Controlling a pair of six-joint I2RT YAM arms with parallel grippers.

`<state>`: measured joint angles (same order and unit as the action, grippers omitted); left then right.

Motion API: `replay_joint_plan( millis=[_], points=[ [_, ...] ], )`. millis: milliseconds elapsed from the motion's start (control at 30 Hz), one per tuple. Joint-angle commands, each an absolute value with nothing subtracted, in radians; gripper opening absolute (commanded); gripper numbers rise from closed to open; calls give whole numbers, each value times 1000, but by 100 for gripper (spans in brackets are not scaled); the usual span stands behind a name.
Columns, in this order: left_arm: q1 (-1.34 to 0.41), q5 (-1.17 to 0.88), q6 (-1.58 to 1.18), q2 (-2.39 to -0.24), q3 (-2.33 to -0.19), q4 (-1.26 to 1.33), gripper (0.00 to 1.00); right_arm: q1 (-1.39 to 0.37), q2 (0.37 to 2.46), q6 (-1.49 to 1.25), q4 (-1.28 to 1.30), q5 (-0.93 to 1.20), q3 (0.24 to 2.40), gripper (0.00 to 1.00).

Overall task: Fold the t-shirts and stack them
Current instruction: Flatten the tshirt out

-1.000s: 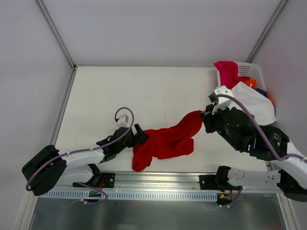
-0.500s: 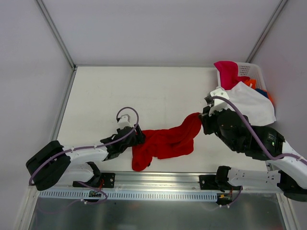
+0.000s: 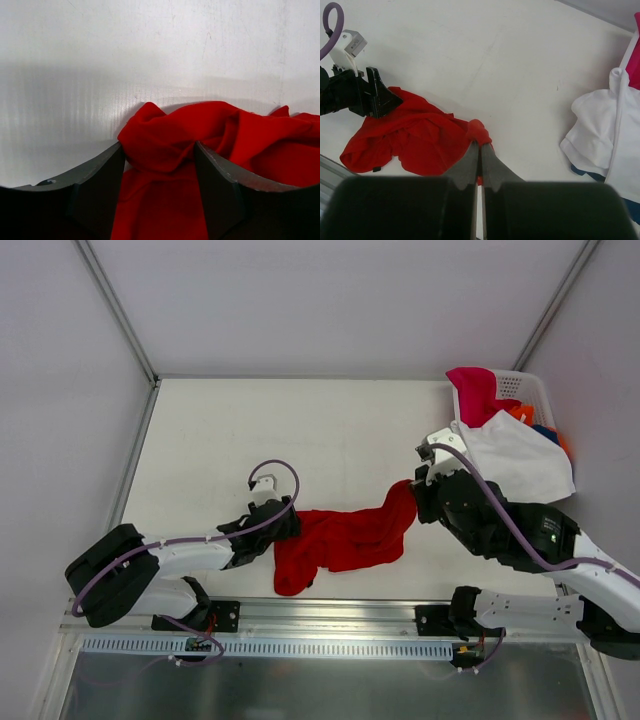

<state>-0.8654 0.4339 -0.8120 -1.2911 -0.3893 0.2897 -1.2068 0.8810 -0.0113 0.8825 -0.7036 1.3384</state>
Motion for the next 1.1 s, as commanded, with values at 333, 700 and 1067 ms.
replay_joint_plan(
  millis=[333, 700, 1067],
  points=[
    [-873, 578, -681, -1230, -525, 181, 51, -1210, 907, -38, 845, -710, 1318, 1],
    [-873, 571, -683, -1255, -535, 181, 46, -1210, 893, -46, 847, -716, 1304, 1],
    [-873, 563, -704, -1295, -520, 193, 34, -1210, 871, -64, 847, -730, 1262, 0]
  ],
)
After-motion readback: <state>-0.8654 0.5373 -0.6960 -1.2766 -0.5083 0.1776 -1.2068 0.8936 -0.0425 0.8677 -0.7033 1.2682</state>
